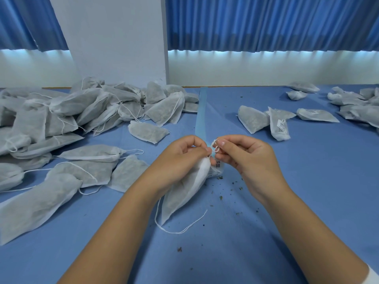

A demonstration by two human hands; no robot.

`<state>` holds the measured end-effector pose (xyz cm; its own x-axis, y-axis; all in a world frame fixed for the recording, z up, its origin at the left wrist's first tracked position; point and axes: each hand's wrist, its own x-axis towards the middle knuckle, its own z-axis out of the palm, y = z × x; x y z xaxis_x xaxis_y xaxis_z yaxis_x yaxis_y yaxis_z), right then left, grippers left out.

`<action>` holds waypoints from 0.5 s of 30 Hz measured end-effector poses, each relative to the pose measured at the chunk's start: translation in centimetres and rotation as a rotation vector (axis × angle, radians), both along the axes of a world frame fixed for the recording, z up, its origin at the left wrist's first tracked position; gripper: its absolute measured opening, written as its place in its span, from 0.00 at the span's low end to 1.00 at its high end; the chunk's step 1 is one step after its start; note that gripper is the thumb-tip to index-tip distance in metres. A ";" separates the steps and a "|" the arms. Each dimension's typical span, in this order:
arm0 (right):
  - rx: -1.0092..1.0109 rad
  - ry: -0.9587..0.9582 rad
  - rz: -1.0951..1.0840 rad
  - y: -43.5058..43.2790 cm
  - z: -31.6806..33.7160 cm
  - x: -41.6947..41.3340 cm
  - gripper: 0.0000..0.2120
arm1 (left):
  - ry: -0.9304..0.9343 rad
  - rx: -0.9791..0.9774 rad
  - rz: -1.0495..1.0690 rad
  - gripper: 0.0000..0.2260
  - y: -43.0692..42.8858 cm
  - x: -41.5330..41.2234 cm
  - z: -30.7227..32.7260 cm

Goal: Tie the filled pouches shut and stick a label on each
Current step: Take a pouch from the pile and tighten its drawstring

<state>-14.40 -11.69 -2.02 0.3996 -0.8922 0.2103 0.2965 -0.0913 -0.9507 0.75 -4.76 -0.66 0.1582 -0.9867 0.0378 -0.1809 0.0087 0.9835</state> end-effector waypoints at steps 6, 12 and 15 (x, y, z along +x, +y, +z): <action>-0.004 0.001 0.002 -0.1 -0.1 0.0 0.05 | 0.078 -0.041 0.001 0.07 -0.1 0.2 0.1; -0.017 0.004 0.006 -0.4 -0.1 -0.2 0.04 | 0.118 -0.079 0.014 0.06 -0.3 0.3 -0.2; -0.016 -0.002 0.002 -0.4 -0.1 -0.2 0.05 | 0.141 -0.096 0.019 0.07 -0.3 0.4 -0.3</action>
<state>-14.60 -12.07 -2.13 0.4006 -0.8880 0.2259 0.2990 -0.1064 -0.9483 1.16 -5.08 -0.95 0.1873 -0.9764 0.1075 -0.0427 0.1013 0.9939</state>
